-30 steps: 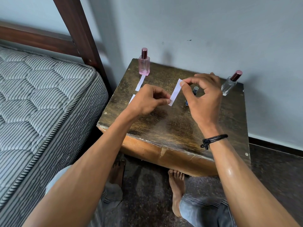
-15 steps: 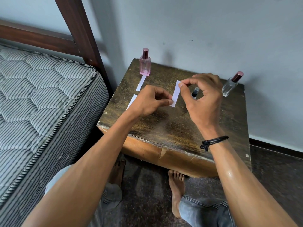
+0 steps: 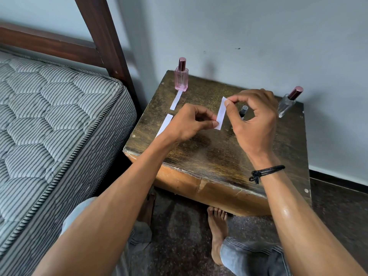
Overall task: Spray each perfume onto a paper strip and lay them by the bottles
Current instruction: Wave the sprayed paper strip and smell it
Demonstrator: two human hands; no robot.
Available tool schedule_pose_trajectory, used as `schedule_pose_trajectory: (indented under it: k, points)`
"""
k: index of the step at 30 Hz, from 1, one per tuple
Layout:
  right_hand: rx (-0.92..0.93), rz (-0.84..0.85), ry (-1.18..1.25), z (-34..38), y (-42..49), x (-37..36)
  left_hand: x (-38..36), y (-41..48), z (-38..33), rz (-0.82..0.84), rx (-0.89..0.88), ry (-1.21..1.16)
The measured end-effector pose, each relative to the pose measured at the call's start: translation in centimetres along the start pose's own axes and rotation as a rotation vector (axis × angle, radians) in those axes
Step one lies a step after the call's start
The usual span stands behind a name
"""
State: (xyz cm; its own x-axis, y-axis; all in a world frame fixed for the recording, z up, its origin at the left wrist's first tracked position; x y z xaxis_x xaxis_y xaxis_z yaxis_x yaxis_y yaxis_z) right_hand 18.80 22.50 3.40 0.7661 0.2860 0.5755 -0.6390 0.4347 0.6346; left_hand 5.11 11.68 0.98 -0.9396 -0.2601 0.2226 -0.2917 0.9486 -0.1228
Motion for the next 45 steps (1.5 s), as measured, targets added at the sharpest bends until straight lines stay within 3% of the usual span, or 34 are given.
schedule_pose_trajectory:
  k: [9, 20, 30, 37, 45]
  points:
    - [-0.068, -0.005, 0.072, -0.30, -0.01, 0.26, 0.07, -0.08, 0.01, -0.004, -0.002, 0.000]
    - [-0.010, -0.035, 0.063, -0.27, 0.03, 0.34, -0.31, -0.17, -0.24, 0.019, -0.039, -0.098]
    - [-0.050, -0.051, 0.072, -0.57, 0.17, 0.70, -0.51, -0.38, -0.25, 0.213, -0.081, -0.308]
    - [-0.036, -0.047, 0.055, -0.60, 0.12, 0.70, -0.38, -0.13, 0.31, 0.080, 0.056, -0.217]
    - [-0.033, -0.045, 0.049, -0.74, 0.12, 0.74, -0.25, -0.10, 0.26, 0.062, 0.079, -0.173]
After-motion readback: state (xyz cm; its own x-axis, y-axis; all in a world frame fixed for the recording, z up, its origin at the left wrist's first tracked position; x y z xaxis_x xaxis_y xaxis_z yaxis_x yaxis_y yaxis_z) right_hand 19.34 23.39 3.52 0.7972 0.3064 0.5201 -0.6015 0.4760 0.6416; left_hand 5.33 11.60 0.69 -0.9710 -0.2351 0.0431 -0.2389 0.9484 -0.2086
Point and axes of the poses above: each hand's wrist, its own y-axis towards the middle knuckle, its own x-axis out of the back of the hand, z = x × y, the point moved 1 cm from there along y, towards the middle knuckle, and after that the axes turned 13 degrees about z, right-handed, at the moved point
